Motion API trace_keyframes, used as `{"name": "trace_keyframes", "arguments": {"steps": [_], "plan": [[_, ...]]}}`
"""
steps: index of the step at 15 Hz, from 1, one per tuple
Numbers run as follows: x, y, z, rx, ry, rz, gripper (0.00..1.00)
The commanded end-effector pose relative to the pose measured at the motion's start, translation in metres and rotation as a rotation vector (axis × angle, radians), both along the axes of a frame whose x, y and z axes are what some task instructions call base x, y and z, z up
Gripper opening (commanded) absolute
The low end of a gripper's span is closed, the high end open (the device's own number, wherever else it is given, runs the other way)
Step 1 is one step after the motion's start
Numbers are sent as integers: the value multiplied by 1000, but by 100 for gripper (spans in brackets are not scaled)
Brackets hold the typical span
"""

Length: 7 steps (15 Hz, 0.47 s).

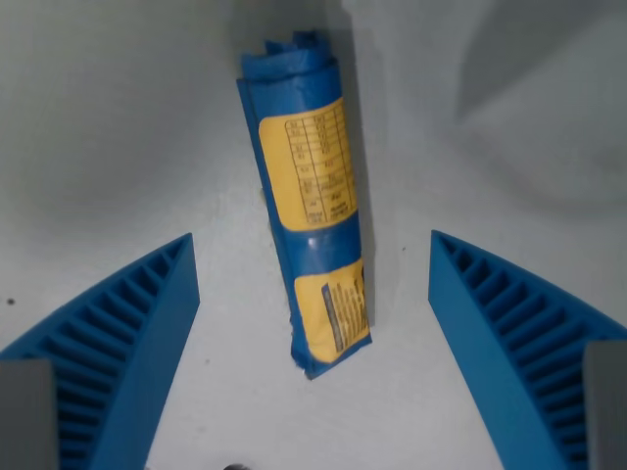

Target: Move above the blue bag

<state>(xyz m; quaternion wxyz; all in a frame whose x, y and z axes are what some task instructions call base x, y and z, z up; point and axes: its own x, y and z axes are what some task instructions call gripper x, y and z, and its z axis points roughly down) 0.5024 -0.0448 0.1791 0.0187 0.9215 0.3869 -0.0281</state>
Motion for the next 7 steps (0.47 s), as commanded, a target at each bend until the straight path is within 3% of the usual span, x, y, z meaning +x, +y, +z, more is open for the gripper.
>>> {"name": "trace_keyframes", "arguments": {"steps": [1, 7], "plan": [[-5, -4, -4, -30, -102, 82, 100], [-6, -4, -8, -30, -105, 58, 100]]}}
